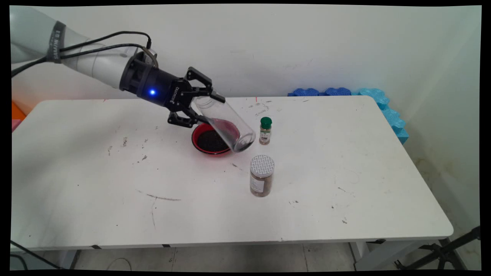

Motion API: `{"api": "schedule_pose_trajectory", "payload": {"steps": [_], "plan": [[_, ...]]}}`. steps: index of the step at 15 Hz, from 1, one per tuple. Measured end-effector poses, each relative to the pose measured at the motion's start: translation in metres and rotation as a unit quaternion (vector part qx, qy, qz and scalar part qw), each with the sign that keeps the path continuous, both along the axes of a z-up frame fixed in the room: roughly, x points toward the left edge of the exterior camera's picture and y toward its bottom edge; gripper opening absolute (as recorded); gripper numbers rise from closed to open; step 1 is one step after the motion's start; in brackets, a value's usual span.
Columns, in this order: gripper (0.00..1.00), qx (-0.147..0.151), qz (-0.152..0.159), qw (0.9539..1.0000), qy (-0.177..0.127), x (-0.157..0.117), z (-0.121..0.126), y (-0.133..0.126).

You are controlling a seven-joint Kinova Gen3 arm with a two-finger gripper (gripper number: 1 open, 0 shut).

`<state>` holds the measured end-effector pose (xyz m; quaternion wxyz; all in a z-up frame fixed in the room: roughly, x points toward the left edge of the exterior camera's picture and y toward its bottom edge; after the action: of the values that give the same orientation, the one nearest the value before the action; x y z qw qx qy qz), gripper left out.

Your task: Pour the black seasoning powder in the red bowl

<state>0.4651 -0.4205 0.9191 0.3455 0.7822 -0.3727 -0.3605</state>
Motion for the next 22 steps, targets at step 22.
{"api": "schedule_pose_trajectory", "payload": {"steps": [22], "plan": [[0.00,0.237,0.190,0.9361,0.177,-0.006,-0.022,-0.021]]}}
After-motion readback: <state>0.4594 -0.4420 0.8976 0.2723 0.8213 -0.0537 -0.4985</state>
